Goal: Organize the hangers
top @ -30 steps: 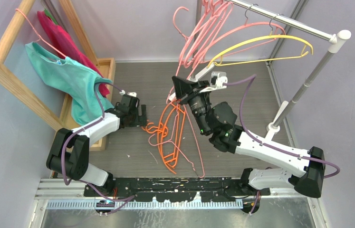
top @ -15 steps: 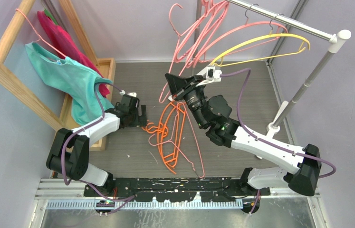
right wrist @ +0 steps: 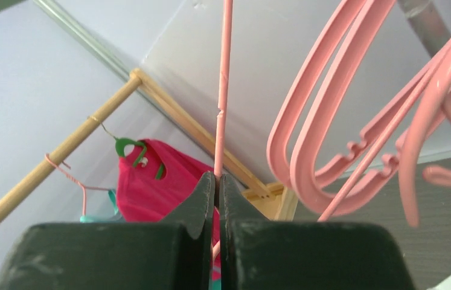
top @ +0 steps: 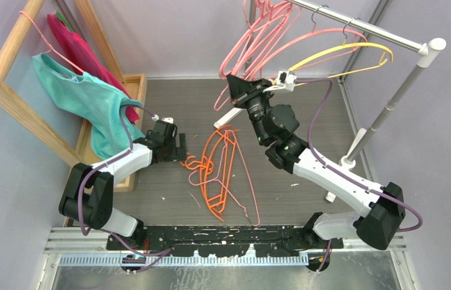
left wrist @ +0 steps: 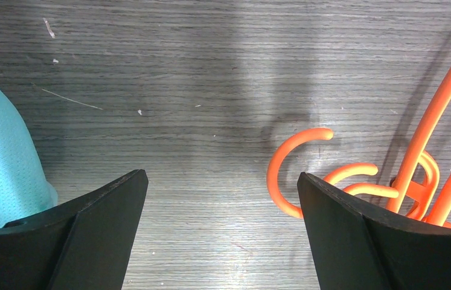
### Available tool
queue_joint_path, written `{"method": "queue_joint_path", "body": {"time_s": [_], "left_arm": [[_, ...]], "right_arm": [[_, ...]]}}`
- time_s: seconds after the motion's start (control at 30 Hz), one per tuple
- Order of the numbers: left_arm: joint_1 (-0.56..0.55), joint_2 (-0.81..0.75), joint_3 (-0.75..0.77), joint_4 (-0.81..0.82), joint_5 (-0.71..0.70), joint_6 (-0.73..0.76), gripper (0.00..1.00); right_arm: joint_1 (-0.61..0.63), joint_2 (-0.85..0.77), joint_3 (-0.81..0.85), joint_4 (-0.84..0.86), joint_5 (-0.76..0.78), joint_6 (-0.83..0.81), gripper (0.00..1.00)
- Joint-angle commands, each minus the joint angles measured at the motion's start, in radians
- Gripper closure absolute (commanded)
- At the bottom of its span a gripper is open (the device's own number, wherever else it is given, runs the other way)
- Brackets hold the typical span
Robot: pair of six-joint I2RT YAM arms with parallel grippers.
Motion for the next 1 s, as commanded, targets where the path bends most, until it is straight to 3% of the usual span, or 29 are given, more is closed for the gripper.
{"method": "queue_joint_path", "body": {"time_s": [0.0, 0.4, 0.97], "left_arm": [[-0.004, -0.005, 0.021, 0.018, -0.018, 0.010, 0.02], [-0.004, 0.006, 0.025, 0.015, -0.023, 0.014, 0.02], [-0.004, 0.024, 0.038, 0.011, -0.023, 0.016, 0.02]], "right_arm": [[-0.059, 0.018, 0.094, 0.049, -0.059, 0.074, 0.99], [-0.192, 0.132, 0.208, 0.014, -0.152, 0.246, 0.99], [-0.212, 0.078, 0.183, -0.012, -0.083, 0.376, 0.99]]}}
